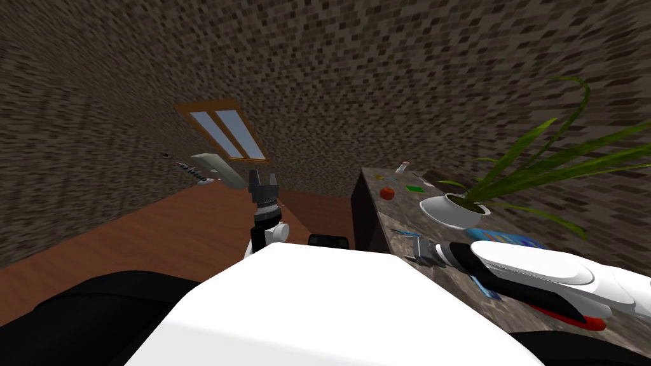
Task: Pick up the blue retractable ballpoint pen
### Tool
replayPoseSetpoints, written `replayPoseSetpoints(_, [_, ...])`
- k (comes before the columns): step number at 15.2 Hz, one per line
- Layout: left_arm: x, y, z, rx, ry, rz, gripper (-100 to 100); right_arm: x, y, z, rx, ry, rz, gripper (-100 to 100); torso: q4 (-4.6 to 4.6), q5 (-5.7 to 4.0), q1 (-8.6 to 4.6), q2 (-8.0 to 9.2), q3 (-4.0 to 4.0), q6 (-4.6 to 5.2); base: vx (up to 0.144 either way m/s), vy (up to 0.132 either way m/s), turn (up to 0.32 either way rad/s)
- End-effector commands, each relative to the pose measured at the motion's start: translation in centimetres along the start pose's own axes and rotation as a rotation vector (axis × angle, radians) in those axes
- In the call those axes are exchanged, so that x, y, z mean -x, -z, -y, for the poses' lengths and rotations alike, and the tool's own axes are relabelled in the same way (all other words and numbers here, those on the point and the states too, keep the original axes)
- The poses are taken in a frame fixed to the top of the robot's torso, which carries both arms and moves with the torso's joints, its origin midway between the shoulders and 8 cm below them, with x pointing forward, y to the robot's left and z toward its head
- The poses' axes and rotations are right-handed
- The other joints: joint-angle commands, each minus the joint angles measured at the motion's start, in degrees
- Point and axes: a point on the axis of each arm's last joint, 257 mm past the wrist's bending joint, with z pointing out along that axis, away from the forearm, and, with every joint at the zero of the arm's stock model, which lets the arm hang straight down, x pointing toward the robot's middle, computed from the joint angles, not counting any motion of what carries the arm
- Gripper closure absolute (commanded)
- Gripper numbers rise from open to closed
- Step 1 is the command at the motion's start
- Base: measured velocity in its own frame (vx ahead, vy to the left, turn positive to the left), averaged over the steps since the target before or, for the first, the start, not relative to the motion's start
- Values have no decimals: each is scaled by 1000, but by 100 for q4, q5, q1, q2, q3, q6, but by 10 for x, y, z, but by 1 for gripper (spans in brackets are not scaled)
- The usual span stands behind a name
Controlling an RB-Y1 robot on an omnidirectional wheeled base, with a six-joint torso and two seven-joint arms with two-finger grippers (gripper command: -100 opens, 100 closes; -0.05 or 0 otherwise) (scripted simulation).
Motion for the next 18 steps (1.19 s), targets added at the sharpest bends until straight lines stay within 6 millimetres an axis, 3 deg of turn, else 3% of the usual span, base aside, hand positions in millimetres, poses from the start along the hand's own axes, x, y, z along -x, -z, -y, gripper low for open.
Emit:
replayPoseSetpoints(1, [0,0,0,0,0,0,0,-17,4,1,11,50,-57,-100,0,0,0,0,0,0,22,-6,111])
replayPoseSetpoints(5, [0,0,0,0,0,0,0,-17,4,1,11,50,-57,-100,0,0,-2,-1,0,0,21,-16,54])
replayPoseSetpoints(8, [0,0,0,0,0,0,0,-44,13,2,33,134,-149,-100,-1,1,-1,-4,-2,-5,35,-20,144])
replayPoseSetpoints(10, [0,0,0,0,0,0,0,-45,14,4,33,139,-153,-100,-3,0,-6,-13,-8,-5,44,-34,92])
replayPoseSetpoints(18, [0,0,0,0,0,0,0,-95,36,7,95,309,-324,-100,-4,-1,-12,-18,-10,-5,45,-36,130])
